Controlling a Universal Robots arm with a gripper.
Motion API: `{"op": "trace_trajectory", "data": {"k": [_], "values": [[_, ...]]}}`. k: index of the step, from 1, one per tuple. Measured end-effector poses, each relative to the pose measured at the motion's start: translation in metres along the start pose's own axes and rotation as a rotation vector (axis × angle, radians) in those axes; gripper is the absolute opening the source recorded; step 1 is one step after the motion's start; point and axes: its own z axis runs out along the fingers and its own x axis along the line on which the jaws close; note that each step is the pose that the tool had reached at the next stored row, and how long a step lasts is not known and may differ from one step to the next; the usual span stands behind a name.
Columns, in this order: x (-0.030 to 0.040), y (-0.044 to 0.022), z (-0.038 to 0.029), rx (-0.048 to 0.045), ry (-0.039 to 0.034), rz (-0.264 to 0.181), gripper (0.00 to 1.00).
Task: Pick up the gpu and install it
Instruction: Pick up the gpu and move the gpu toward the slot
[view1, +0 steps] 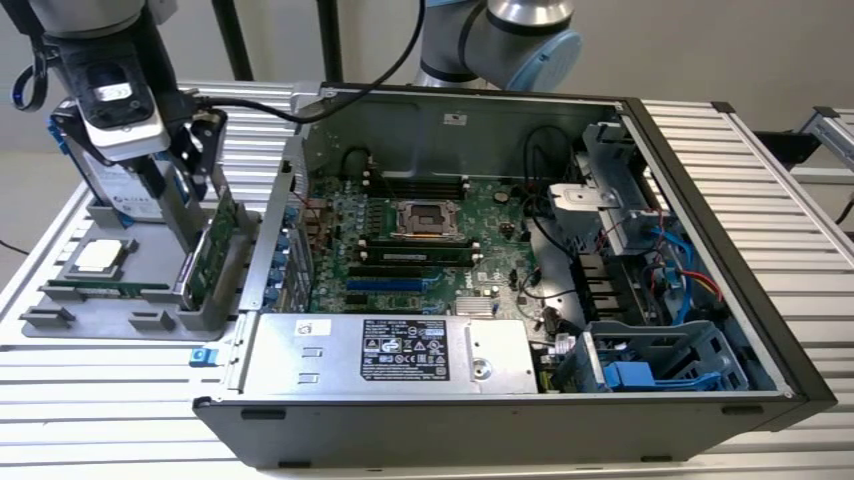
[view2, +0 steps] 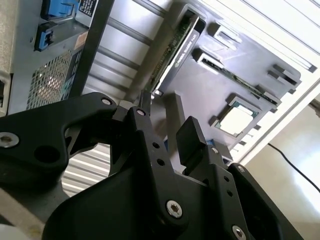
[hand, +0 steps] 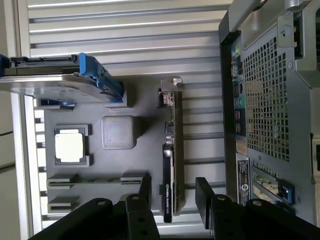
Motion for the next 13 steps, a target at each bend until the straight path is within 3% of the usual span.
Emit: {"op": "trace_trajectory", "data": {"k": [5, 13], "values": [[0.0005, -0.0003, 0.0046, -0.0008, -0.0106, 0.0, 1.0], [0.0006, -0.0003, 0.0053, -0.0008, -0.0107, 0.0, 1.0]]}}
